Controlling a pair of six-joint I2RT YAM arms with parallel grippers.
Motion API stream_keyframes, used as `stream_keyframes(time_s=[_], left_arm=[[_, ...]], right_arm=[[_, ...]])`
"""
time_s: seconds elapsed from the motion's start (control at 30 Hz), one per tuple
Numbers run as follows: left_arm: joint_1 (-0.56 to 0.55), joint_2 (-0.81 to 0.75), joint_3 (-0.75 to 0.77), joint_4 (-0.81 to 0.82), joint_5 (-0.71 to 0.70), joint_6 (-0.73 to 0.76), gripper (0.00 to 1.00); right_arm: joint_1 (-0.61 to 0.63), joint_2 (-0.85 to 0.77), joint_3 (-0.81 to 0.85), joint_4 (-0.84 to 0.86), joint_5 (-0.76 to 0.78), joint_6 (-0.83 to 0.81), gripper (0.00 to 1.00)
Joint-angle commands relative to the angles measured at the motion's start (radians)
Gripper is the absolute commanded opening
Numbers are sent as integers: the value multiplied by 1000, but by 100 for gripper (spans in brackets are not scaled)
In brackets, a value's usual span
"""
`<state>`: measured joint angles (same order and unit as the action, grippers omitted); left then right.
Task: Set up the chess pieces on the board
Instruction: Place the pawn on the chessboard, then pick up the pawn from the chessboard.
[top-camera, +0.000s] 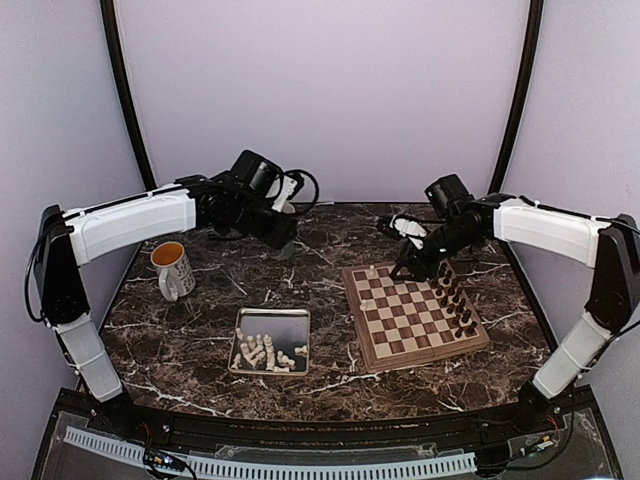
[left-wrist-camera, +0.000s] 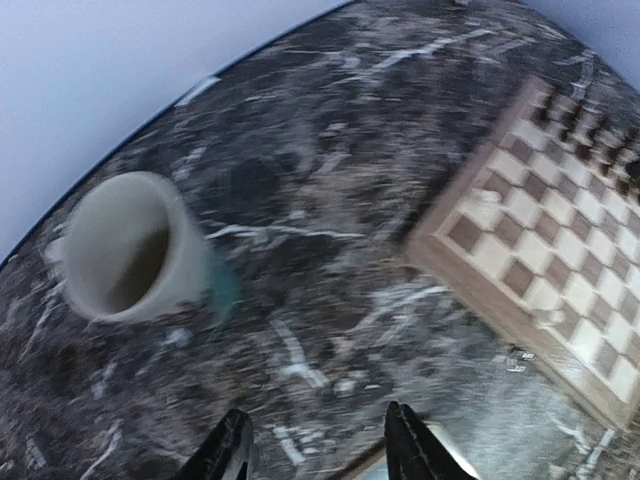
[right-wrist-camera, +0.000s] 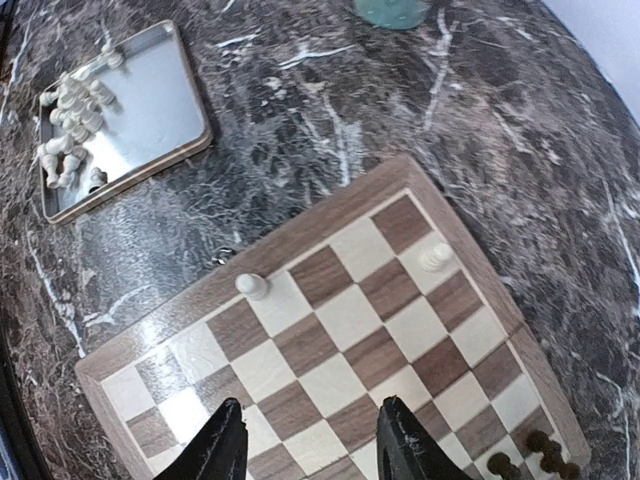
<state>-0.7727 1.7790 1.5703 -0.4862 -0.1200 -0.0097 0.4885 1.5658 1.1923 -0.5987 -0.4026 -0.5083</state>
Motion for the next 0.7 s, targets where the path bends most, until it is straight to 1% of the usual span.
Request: stream_keyframes(time_s=[0.0,0.03,0.17,0.27,0.67], left_arm=[[31,-92,-124,73,-207,30,52],[34,-100,-143,88,-220,31,54],[42,-83,-124,68,-209,17,54],[45,-76,-117,60,-200,1,54],[57,-79,-105,46,-199,-17,53]], right_arm=[[89,107,128,-135,39,-34,45],[109,136,156,-153,46,-35,45],[157,222,230,-179,84,-30,44],[171,278,275,-194,85,-18,43],[207,379,323,-210,81,1,41]])
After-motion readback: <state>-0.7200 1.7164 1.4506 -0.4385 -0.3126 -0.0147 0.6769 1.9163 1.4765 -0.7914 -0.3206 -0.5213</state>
